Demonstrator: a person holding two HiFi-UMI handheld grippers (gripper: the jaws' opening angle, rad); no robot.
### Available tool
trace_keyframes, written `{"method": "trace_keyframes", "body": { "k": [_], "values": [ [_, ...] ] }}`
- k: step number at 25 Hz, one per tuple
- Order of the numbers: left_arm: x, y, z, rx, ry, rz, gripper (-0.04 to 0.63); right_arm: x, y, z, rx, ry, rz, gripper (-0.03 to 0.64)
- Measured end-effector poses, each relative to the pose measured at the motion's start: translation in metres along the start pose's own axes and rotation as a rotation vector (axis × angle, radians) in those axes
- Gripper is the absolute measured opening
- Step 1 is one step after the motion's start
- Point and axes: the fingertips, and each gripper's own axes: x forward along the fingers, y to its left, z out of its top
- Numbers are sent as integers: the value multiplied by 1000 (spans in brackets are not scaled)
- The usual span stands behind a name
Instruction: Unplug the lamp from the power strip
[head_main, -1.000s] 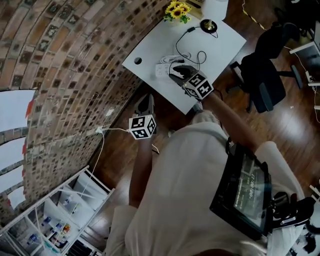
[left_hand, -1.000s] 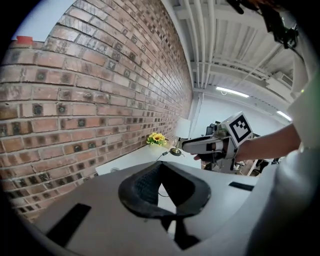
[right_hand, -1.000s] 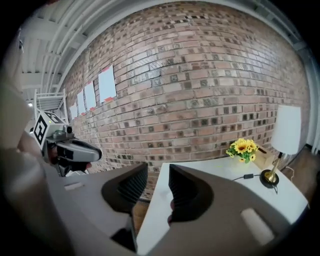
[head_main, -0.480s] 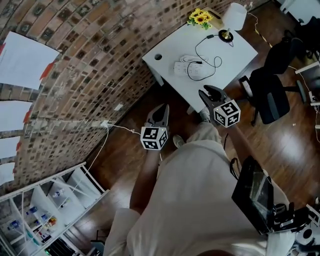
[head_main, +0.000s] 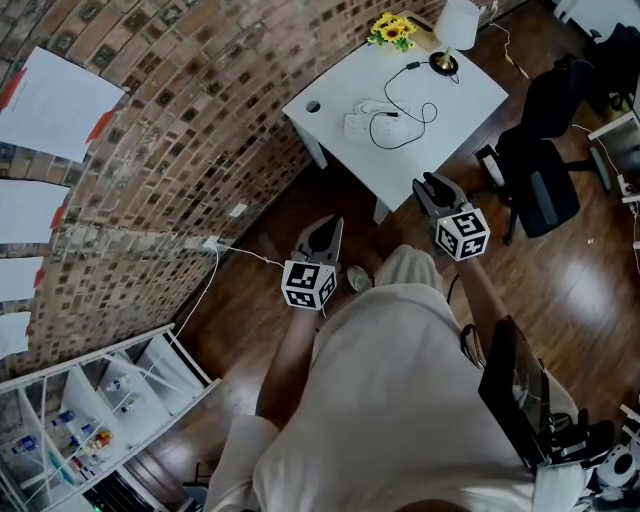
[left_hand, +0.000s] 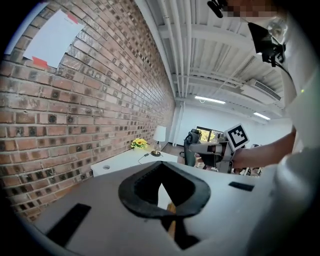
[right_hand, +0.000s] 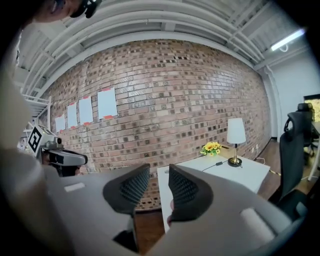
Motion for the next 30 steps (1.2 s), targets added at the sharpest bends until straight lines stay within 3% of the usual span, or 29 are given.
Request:
{"method": "trace_keyframes", "body": {
  "k": [9, 16, 24, 30],
  "values": [
    [-32, -52, -17, -1, 18, 93, 5, -73, -21, -4, -77, -6, -9, 106],
    [-42, -142, -41, 0, 58, 105, 5, -163, -26, -7, -137, -19, 23, 104],
    [-65, -240, -91, -58, 89, 143, 5, -245, -38, -53, -134, 24, 55, 104],
    [-86, -260, -97, -67, 84, 171, 5, -277, -28, -65, -134, 37, 72, 104]
  ]
}}
